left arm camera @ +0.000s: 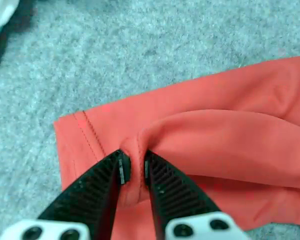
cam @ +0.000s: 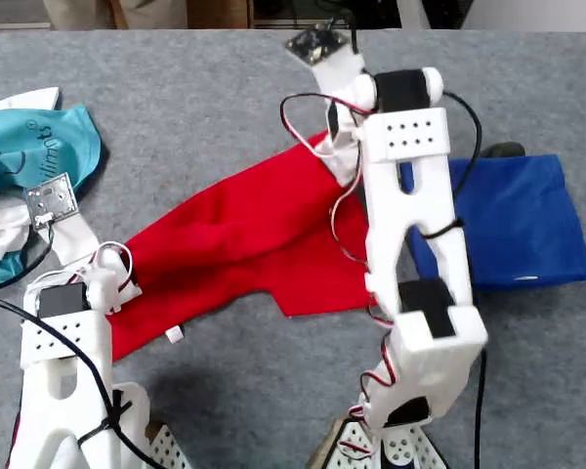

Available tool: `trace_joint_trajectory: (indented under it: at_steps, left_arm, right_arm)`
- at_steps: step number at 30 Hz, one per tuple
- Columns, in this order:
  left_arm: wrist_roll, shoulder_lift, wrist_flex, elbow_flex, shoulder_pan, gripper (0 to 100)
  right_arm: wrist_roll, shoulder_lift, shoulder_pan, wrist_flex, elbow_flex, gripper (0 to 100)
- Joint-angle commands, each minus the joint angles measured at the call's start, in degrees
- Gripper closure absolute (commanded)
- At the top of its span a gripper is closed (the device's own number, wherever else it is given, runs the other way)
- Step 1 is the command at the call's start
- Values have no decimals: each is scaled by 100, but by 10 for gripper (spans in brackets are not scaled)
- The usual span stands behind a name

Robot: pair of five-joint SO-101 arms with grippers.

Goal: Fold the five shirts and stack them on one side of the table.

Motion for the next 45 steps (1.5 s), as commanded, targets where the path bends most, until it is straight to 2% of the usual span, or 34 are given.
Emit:
trace_joint_trajectory:
  at_steps: [1, 8, 12, 18, 22, 24, 28, 31, 38, 40, 45]
  left_arm:
    - [-79, -136, 158, -62, -105, 981]
    - [-273, -136, 862, -387, -281, 981]
    - [-290, -136, 958, -281, -316, 981]
    - [-835, -136, 949, -26, -281, 981]
    - [-1125, -136, 976, 105, -290, 979]
    - [-1310, -136, 1002, 141, -325, 979]
    - [-1767, -136, 1653, -70, -299, 954]
    - [-2198, -277, 2171, -431, -316, 917]
    - [-2233, -1077, 3086, -1363, -281, 912]
    - [-2242, -1253, 3244, -1495, -290, 912]
    - [-2233, -1411, 3253, -1635, -325, 914]
  right_arm:
    - [26, -822, 40, -325, 822, 995]
    - [-9, -1807, 48, -782, 2457, 995]
    - [-26, -2229, 92, -1204, 3398, 995]
    - [-79, -2589, 453, -1749, 4400, 995]
    - [404, -2686, 400, -1776, 4848, 992]
    - [413, -2747, 400, -1749, 5015, 967]
    - [440, -3152, 426, -1732, 5367, 862]
    - [668, -3538, 382, -1732, 5534, 859]
    - [791, -3908, 382, -1565, 5420, 944]
    - [791, -3820, 382, -1565, 5244, 993]
    - [686, -3064, 374, -1582, 4338, 995]
